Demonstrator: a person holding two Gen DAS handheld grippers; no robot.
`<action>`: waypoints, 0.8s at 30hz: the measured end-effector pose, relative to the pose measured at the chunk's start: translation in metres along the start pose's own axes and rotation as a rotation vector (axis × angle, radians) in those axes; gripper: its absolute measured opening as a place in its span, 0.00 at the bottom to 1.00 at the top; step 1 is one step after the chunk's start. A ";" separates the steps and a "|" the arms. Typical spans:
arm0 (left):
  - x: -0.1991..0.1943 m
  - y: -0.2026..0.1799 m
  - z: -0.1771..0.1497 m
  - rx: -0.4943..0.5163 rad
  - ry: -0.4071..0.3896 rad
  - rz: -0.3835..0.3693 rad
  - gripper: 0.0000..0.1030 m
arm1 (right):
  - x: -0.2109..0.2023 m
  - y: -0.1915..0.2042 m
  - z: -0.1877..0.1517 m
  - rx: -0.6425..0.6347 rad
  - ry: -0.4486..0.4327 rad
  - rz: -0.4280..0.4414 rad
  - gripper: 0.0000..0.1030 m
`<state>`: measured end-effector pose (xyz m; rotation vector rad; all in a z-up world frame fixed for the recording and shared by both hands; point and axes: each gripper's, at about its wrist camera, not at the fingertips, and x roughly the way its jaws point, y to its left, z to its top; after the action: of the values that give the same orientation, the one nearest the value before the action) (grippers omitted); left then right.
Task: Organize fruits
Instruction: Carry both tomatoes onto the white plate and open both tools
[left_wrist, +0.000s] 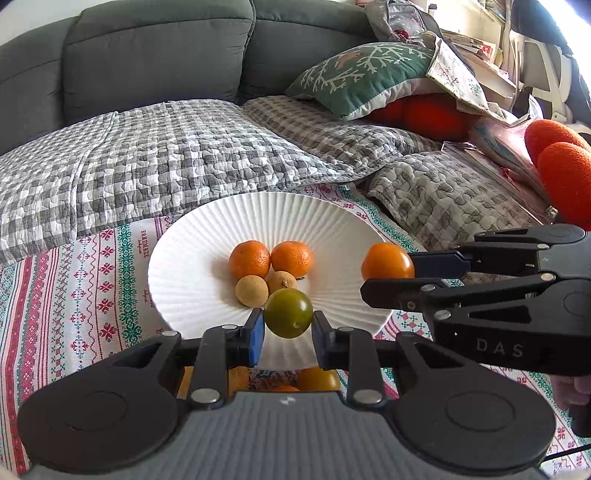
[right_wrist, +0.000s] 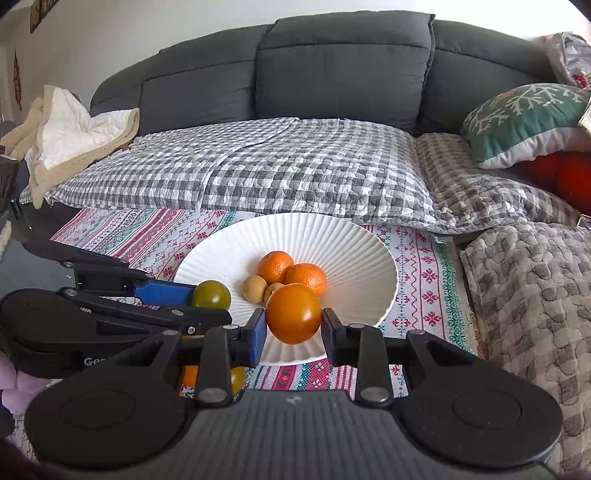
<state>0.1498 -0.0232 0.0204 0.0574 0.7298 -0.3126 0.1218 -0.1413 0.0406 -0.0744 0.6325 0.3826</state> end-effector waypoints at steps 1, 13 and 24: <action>0.003 0.001 0.001 0.000 0.003 0.002 0.15 | 0.003 -0.003 0.001 -0.002 0.005 0.003 0.28; 0.029 0.003 0.003 0.029 0.014 0.020 0.15 | 0.033 -0.012 0.000 -0.036 0.049 0.010 0.28; 0.038 0.003 0.005 0.042 0.011 0.035 0.16 | 0.044 -0.017 0.001 -0.024 0.036 0.025 0.28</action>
<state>0.1806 -0.0312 -0.0008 0.1119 0.7324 -0.2949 0.1611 -0.1423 0.0147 -0.0964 0.6655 0.4137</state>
